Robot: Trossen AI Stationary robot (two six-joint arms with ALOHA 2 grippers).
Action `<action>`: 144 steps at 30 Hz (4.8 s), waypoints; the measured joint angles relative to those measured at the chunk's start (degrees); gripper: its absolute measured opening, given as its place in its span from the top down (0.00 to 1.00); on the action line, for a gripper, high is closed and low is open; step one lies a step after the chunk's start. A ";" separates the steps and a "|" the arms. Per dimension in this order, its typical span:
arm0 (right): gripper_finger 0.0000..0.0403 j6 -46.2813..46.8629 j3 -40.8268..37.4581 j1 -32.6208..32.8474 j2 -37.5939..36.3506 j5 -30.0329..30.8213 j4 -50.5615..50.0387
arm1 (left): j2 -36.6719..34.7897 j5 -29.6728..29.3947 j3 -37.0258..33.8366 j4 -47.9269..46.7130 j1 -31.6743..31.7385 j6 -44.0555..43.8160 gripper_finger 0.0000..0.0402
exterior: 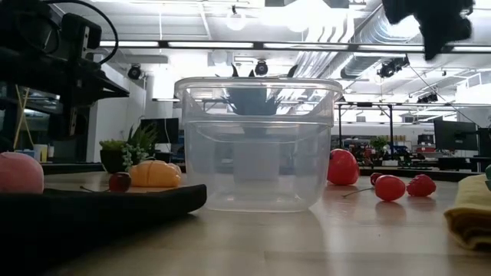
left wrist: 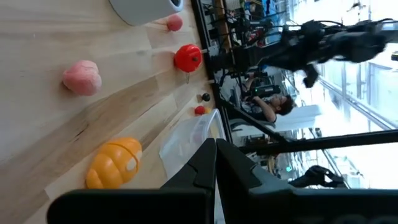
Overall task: Pick and placing Produce into tupperware
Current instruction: Put the black cherry into the transparent container
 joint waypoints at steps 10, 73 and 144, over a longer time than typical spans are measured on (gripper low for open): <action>0.66 12.52 -15.96 6.13 -0.22 -9.43 15.51 | 0.00 0.15 0.01 0.02 0.00 0.23 1.00; 0.58 17.99 -23.39 11.79 17.58 -5.23 27.85 | 0.00 2.08 0.02 0.44 0.00 1.22 1.00; 0.70 21.50 -27.77 14.31 17.69 -4.71 33.03 | 0.02 3.40 0.02 0.70 0.00 1.26 1.00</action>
